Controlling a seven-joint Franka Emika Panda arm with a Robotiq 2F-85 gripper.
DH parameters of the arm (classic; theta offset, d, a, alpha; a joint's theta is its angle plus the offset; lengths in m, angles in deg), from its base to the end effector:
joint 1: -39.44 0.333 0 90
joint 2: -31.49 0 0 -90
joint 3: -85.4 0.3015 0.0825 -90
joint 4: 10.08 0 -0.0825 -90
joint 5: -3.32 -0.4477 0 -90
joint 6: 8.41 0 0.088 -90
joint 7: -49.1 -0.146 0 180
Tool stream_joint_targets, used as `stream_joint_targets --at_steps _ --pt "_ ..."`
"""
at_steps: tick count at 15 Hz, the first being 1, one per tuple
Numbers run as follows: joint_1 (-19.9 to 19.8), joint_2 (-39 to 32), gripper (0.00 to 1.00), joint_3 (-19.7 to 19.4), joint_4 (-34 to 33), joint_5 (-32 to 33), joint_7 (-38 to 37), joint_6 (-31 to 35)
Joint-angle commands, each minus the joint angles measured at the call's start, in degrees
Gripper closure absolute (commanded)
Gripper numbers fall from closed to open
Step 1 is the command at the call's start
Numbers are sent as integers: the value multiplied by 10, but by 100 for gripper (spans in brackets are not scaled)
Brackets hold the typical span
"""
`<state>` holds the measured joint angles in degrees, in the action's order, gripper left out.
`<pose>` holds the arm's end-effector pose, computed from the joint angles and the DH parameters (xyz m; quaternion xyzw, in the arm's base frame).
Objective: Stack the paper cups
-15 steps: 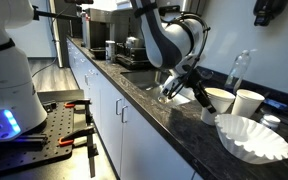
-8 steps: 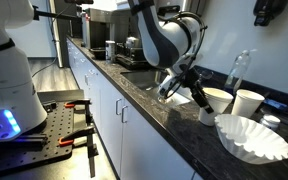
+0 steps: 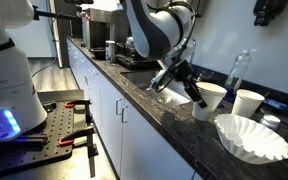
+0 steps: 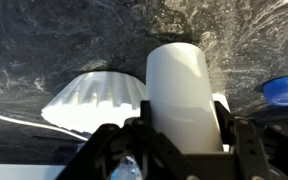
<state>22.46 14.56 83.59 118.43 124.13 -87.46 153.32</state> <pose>0.5469 -0.1529 0.1274 0.8653 -0.3090 0.3676 0.1440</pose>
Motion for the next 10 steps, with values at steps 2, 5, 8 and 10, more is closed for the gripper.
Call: stream_joint_targets --at_steps 2,5,8,10 --pt "5 35 63 15 26 38 -14 20" --pt "3 33 63 31 19 63 -18 41" --pt "1 26 63 48 6 84 -20 56" --pt "-1 22 63 55 0 92 -19 61"
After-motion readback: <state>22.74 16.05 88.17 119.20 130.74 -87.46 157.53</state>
